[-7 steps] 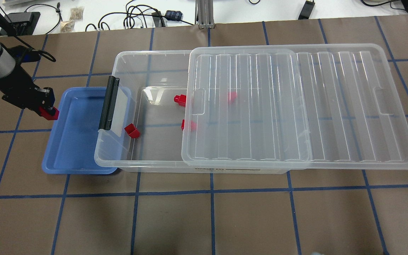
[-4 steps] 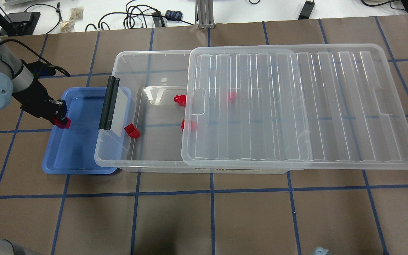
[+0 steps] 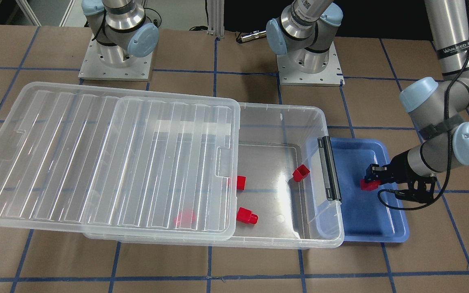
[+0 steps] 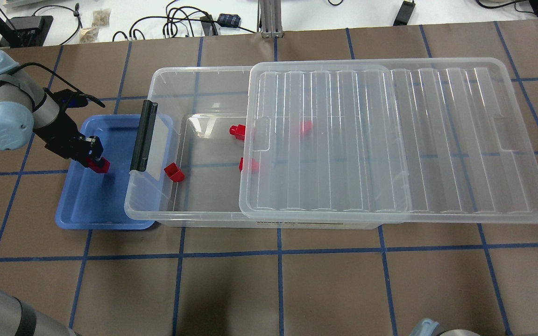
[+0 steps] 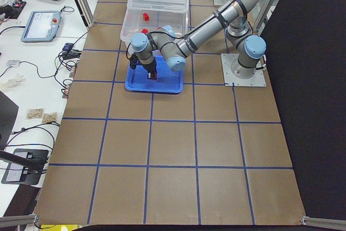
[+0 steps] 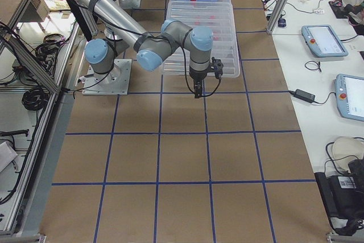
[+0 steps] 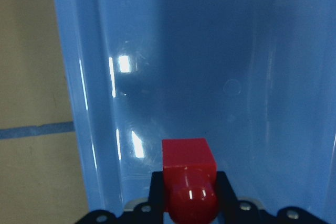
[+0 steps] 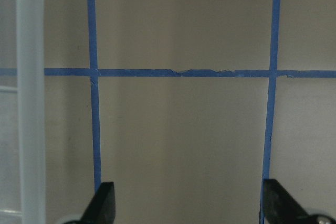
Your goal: Place red block in blue tray from box
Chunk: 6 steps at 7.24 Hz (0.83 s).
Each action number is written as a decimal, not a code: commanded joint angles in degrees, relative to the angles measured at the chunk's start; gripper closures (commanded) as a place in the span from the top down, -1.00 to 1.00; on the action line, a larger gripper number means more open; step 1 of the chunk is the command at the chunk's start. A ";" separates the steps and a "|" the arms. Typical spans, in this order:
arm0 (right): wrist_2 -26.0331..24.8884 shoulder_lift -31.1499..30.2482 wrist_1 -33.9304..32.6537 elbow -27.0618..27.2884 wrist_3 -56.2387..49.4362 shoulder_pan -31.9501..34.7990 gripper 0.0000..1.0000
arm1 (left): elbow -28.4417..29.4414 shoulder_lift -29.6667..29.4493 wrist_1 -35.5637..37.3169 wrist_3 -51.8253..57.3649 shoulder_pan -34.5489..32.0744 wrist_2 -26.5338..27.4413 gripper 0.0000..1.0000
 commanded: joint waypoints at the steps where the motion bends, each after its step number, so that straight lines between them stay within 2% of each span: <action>1: 0.09 0.64 0.18 0.39 0.74 0.29 1.00 | 0.68 0.09 0.25 -0.04 0.16 0.24 0.94; 3: 0.44 0.55 0.18 0.39 1.62 1.52 1.00 | 3.04 2.97 -1.40 -0.22 -0.27 1.03 1.00; 6: 0.44 0.55 0.00 0.48 3.72 4.25 1.00 | 13.31 10.17 -17.27 -3.79 -0.63 4.11 1.00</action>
